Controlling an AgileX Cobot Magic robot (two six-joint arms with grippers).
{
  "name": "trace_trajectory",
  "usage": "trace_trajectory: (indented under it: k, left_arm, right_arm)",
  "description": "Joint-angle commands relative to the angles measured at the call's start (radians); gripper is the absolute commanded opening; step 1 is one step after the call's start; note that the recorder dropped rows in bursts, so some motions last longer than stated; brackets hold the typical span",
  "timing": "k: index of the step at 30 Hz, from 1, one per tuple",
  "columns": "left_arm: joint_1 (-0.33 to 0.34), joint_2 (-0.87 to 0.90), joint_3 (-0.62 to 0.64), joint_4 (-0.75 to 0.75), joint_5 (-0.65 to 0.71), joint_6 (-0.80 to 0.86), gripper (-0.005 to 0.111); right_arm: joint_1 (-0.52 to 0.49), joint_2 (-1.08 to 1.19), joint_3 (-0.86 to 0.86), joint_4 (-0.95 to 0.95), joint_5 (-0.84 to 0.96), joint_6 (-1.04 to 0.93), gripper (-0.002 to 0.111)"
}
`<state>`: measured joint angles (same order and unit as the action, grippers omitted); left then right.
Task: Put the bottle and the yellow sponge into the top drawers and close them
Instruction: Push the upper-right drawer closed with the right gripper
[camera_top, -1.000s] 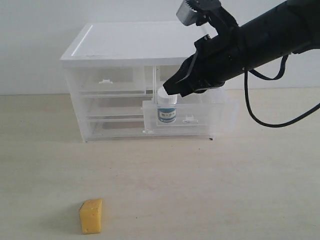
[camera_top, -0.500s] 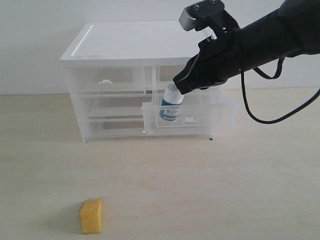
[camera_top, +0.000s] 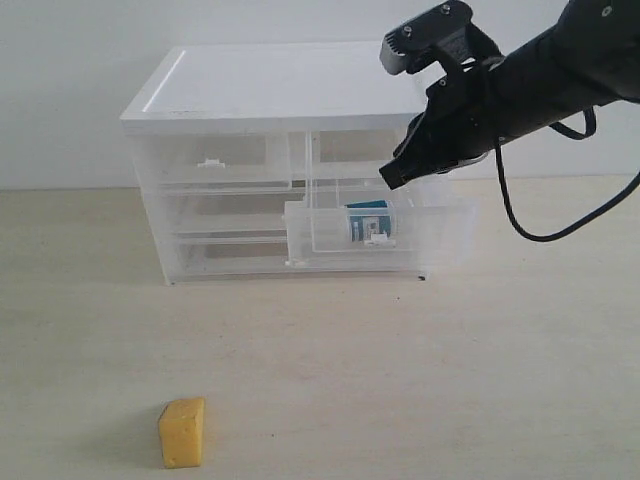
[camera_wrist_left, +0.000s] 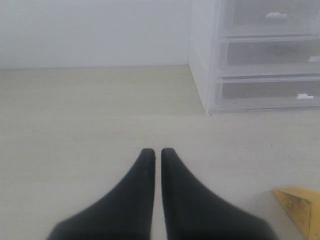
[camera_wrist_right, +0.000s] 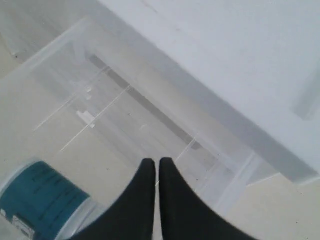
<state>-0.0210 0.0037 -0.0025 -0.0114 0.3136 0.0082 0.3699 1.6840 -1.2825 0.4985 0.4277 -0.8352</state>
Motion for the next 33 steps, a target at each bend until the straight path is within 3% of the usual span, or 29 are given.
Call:
trace_trajectory:
  k: [1,6,14,19,22,33]
  left_arm:
    - [0.001,-0.004,0.002,-0.007,-0.006,-0.008,0.004]
    - [0.001,-0.004,0.002,-0.007,-0.006,-0.008,0.004]
    - [0.001,-0.004,0.002,-0.007,-0.006,-0.008,0.004]
    - [0.001,-0.004,0.002,-0.007,-0.006,-0.008,0.004]
    - [0.001,-0.004,0.002,-0.007,-0.006,-0.008,0.004]
    - [0.001,-0.004,0.002,-0.007,-0.006,-0.008,0.004]
  right_arm:
    - [-0.002,-0.048,0.0,-0.016,-0.016,0.018,0.0]
    - [-0.002,-0.127,0.0,-0.016,0.044,0.086,0.0]
    - [0.002,-0.25,0.003,-0.014,0.445,0.162,0.0]
    - [0.084,-0.266,0.01,-0.034,0.596,0.226,0.0]
    - [0.168,-0.266,0.061,-0.144,0.566,0.263,0.0]
    - [0.174,-0.145,0.083,-0.193,0.426,0.304,0.0]
